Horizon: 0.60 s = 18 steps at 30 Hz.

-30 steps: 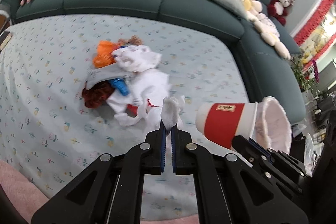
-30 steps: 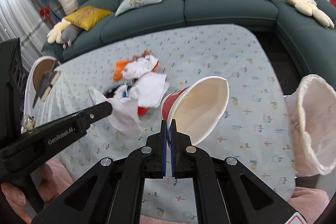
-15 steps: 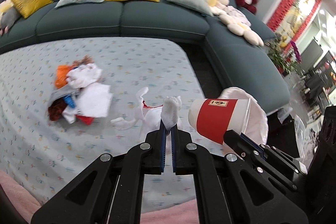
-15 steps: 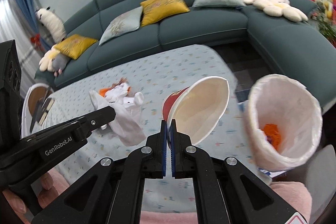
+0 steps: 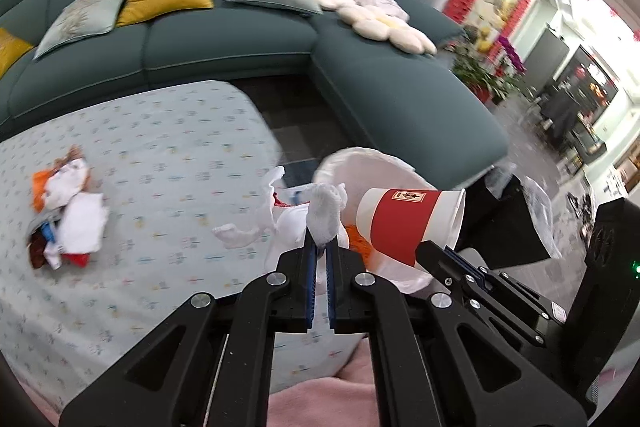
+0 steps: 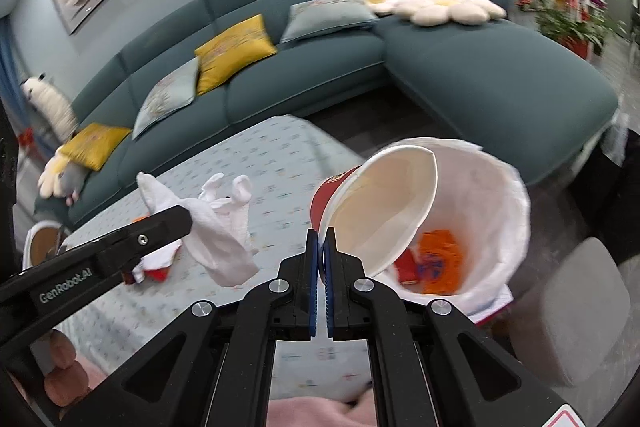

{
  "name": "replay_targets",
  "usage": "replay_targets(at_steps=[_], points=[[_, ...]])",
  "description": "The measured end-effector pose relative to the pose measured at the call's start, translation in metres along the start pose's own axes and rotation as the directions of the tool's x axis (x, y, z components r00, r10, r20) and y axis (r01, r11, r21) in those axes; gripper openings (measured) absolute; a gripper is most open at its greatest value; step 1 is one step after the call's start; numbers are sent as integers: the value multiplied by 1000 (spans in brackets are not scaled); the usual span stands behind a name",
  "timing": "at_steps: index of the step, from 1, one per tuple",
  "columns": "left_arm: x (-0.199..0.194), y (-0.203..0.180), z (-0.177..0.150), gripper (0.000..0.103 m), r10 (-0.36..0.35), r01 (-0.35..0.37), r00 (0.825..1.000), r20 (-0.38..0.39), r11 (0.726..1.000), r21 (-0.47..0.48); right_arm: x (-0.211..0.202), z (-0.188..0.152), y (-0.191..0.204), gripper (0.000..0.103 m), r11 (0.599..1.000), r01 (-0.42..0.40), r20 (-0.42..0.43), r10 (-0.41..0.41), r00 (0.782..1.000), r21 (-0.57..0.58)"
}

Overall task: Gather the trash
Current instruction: 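Carry the glove and cup over the bin and open both tools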

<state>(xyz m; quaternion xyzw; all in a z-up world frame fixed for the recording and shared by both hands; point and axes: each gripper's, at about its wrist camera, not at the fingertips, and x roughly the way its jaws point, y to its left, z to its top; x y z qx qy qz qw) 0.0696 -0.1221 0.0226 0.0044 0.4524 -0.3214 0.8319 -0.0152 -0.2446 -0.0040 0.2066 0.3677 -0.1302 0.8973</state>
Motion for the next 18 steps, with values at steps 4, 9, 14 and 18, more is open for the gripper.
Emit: replay_targets(at_steps=[4,9,14,18], points=[[15,-22,5,4,-28,28,999,-23,999,26,-2,1,-28,3,999,29,7,-30,1000,38],[35,-47,14,4,-68,71,996,-53,996,59,-1,1,-53,3,996,67,11,-68,998,59],[57,-70,22,4,-94,102,992,-83,990,96,2,-1,-70,3,993,85,3,-86,996,87],[69,-83,26,6,-101,110,991,-88,988,105,9,2,-81,3,990,96,-6,-96,995,103]])
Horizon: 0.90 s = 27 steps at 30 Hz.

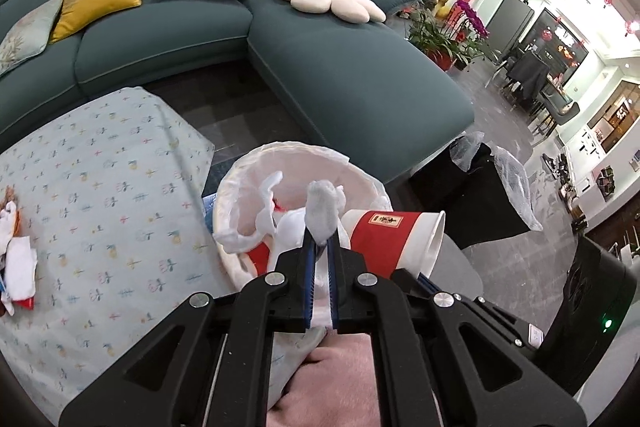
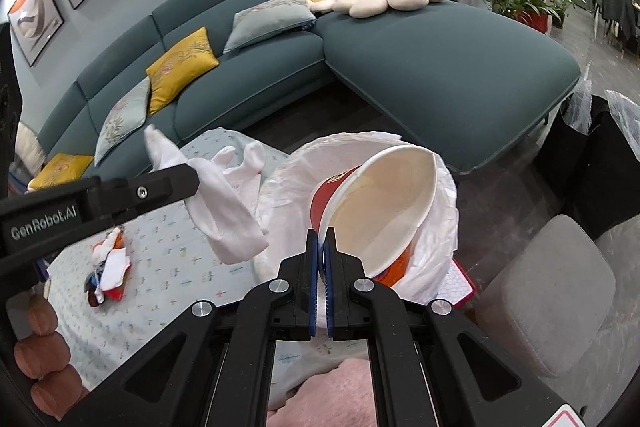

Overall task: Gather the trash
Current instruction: 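Carry the glove and cup over the bin and open both tools, then move both open tools back over the remaining items on the table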

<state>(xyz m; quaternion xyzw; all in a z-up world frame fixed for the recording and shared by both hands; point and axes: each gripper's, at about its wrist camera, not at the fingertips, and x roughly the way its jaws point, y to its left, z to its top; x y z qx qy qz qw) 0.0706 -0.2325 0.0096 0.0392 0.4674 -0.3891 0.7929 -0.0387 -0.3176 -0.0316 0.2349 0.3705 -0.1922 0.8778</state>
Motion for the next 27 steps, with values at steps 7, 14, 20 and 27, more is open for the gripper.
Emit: replay_targets(at_steps=[7,14,20,27], points=[[3,-5,8,57,52,-52,998,39,999,7,12,10,-5,3,1000,-3,-2,3,1000,12],[-6,16,6,61,106,-105,993,42,994,-26,20,15,6,3,1000,-12,-1,12,1000,-9],[-14,38,2,66,163,-159,986,46,985,-66,25,18,17,23,999,9,-6,-9,1000,-37],[-32,56,-3,73,184,-174,980,72,978,-117,18,24,33,44,996,48,30,-46,998,-76]])
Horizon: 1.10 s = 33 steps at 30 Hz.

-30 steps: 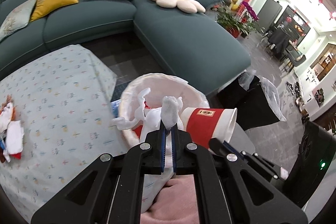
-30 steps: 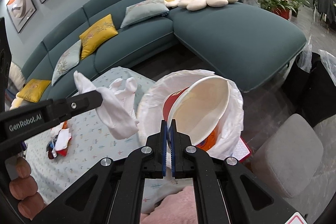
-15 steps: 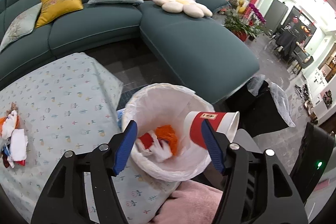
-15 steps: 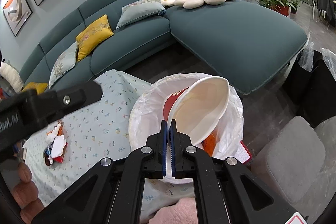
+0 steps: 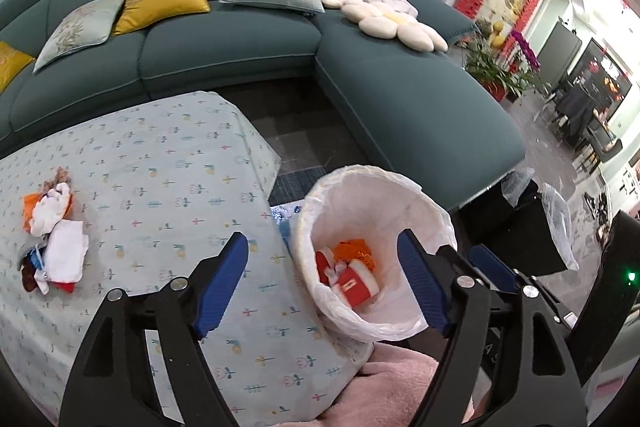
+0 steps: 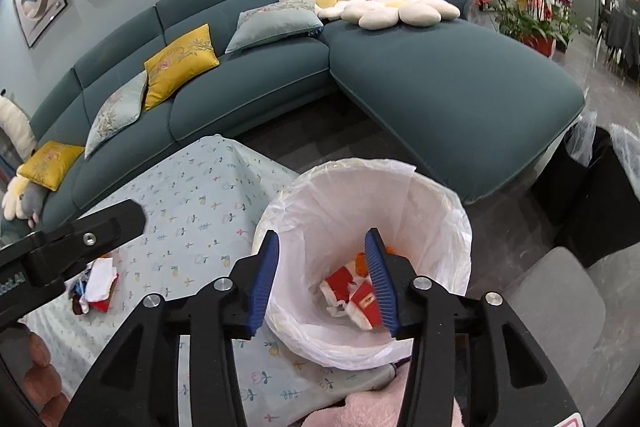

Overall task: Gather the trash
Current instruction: 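Move both open tools back over the remaining items on the table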

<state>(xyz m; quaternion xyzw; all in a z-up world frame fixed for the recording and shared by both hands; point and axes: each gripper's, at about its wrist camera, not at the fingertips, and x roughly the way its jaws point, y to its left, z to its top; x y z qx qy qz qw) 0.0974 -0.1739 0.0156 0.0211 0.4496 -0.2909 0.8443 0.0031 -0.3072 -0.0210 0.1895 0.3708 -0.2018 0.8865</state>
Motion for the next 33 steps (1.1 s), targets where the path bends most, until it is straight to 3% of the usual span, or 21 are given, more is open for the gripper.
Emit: replay_targets(at_steps=[7,16,24,33], points=[[-17,32,-3,74,24,-22,999,24,998,-60,-12,6,17,45,1000,-18,22,18,1000,-5],[-40,91,-17,74,78,-71,996,37,984,-162,-21,-6,73,45,992,-75,-1,75,997,-99],[-64,154,-36,78,147,-130,988,41,953,-275,-26,-24,133,46,970,-132,-36,128,991,-205],[-92,208,-59,78,232,-204,972,44,920,-335,-28,-45,198,46,934,-189,-74,175,982,-304]])
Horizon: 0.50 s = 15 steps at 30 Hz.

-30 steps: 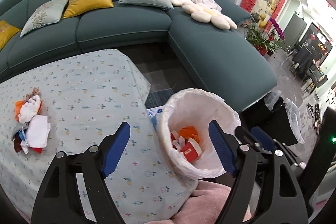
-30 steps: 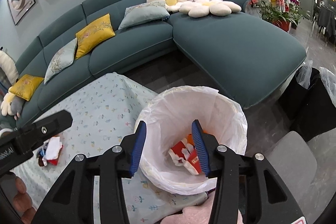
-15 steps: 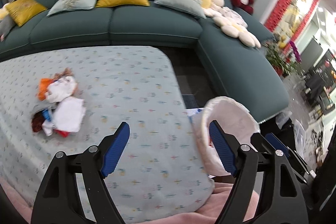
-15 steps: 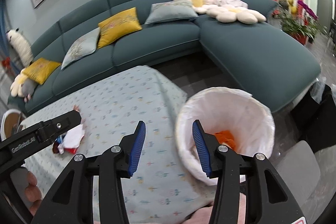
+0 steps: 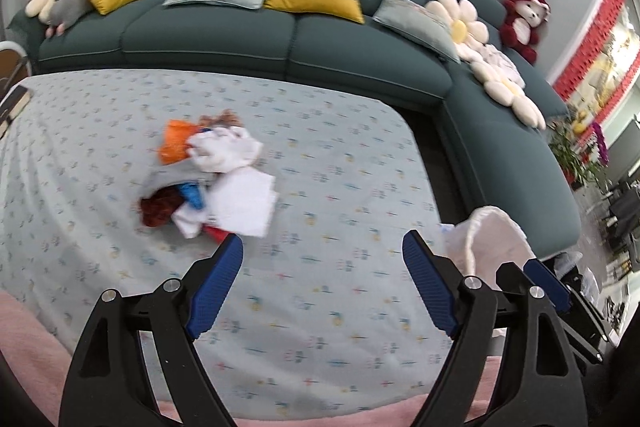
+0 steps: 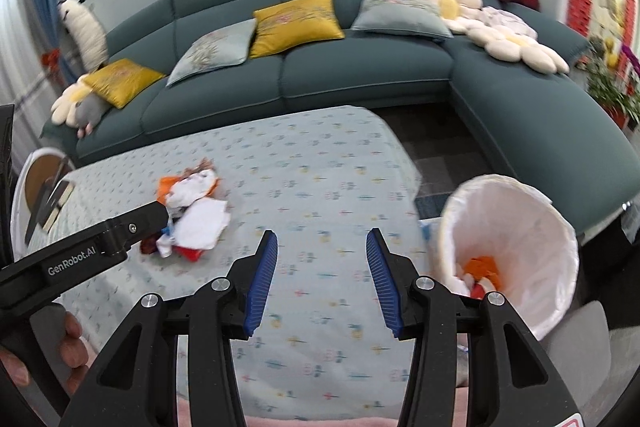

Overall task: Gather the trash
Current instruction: 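Move both open tools back over the remaining items on the table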

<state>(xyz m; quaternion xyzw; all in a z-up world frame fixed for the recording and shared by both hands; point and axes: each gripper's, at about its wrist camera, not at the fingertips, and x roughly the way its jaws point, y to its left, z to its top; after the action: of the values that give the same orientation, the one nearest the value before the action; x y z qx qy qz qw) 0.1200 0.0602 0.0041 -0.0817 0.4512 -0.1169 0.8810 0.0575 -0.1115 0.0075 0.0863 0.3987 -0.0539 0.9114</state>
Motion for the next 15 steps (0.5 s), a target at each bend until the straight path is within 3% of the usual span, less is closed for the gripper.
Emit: replay_targets(at_steps=[15], points=[[-4,103,-5,78,106,-107,994,-23,989,-99,32,1,94,45,990,-84,-68,77,995,-113]])
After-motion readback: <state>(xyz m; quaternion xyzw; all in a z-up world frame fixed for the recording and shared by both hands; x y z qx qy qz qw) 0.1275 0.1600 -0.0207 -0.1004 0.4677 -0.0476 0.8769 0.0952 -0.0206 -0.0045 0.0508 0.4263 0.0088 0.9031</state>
